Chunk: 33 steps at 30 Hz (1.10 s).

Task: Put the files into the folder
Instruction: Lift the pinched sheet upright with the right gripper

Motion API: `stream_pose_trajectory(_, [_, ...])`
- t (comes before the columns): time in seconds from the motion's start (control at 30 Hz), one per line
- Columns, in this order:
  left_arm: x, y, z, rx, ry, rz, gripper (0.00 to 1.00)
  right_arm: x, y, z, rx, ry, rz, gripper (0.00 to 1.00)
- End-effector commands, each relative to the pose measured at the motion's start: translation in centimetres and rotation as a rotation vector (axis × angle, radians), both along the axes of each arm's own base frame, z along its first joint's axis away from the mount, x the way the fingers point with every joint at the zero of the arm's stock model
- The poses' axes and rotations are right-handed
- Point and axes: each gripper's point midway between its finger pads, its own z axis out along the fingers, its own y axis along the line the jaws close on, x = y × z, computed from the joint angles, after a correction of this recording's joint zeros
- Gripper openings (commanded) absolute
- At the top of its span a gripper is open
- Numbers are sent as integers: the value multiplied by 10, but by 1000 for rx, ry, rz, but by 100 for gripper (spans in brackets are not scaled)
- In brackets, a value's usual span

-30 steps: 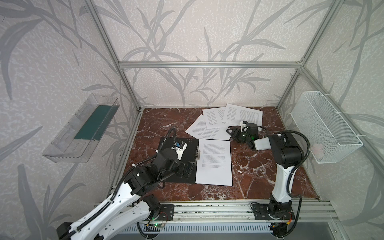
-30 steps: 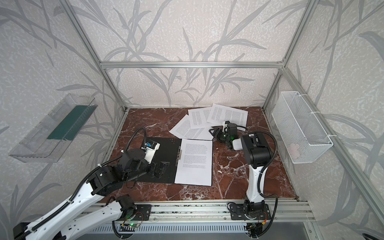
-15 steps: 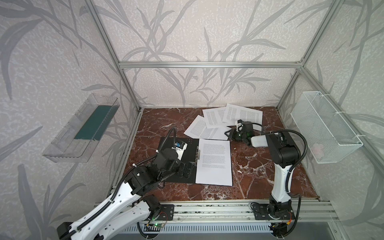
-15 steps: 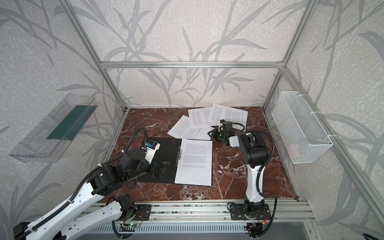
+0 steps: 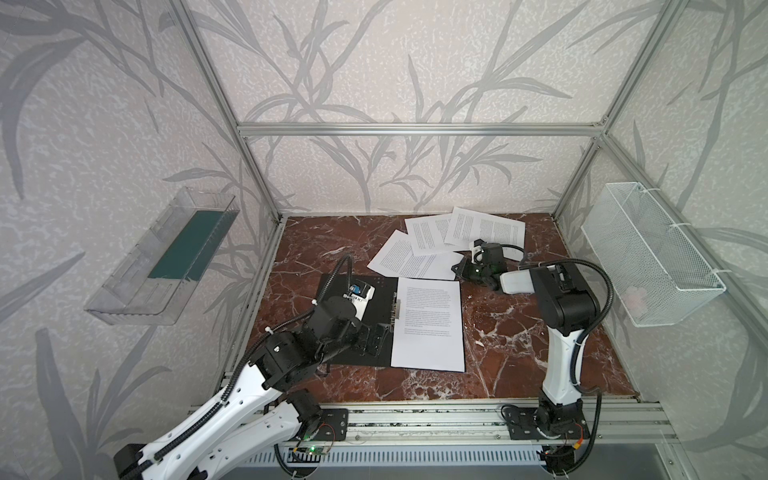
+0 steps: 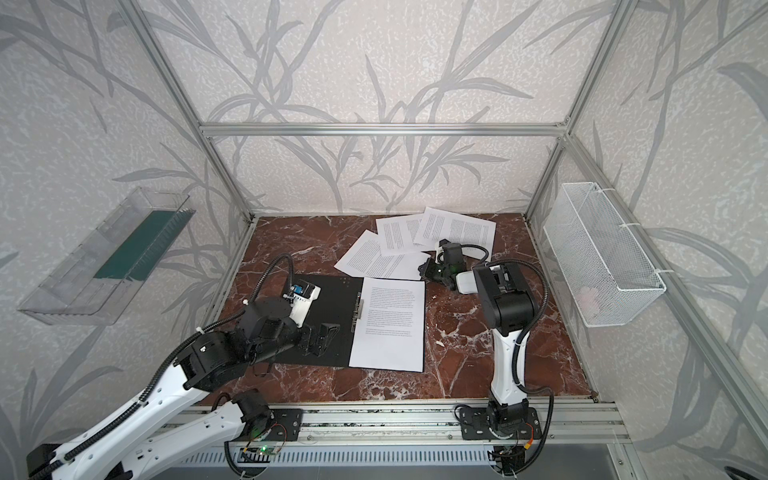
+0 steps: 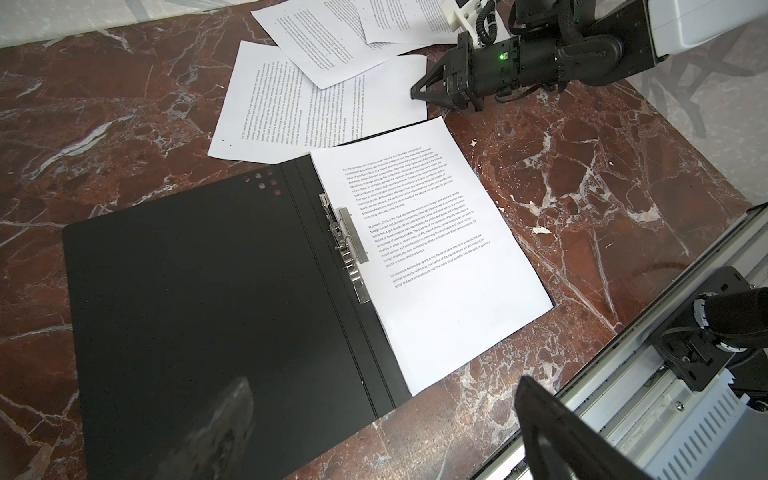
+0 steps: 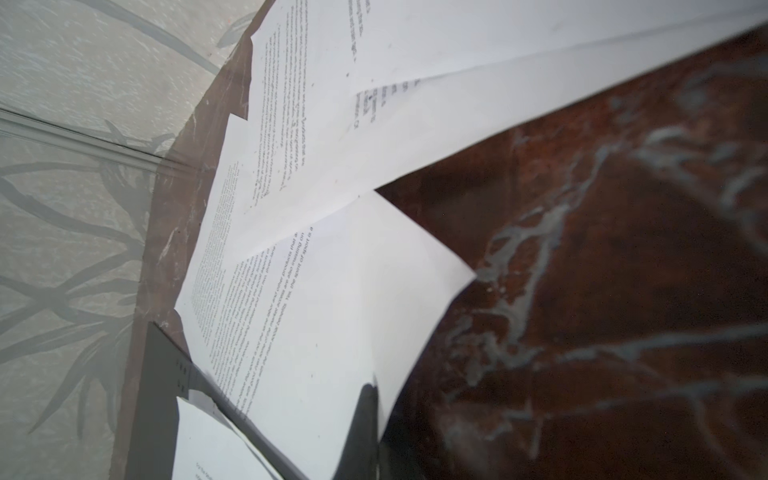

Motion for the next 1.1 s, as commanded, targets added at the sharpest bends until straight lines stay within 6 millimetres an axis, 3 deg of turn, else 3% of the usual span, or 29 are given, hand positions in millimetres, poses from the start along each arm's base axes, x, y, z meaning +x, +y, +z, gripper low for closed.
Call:
stream_pose_trajectory(0.0, [1, 1, -3, 5, 5, 8, 99, 0, -7, 41, -92, -110, -16, 0])
stream_pose_trajectory(0.33, [2, 2, -3, 4, 5, 13, 99, -11, 2, 128, -273, -345, -13, 0])
stream_pose_trajectory(0.53, [2, 3, -2, 1, 1, 16, 99, -7, -1, 136, -319, -343, -14, 0])
stream_pose_trajectory(0.7, [2, 3, -2, 0, 1, 19, 99, -23, 0, 173, -335, -394, -30, 0])
stream_pose_trajectory(0.83, [3, 2, -2, -15, 13, 28, 99, -43, -11, 197, -294, -372, -90, 0])
stream_pose_trajectory(0.97, [8, 3, 1, -47, 27, 78, 99, -66, -33, 201, -265, -311, -198, 0])
stream_pose_trajectory(1.07, [8, -11, 2, -131, 76, 79, 99, -87, -52, 189, -255, -226, -287, 0])
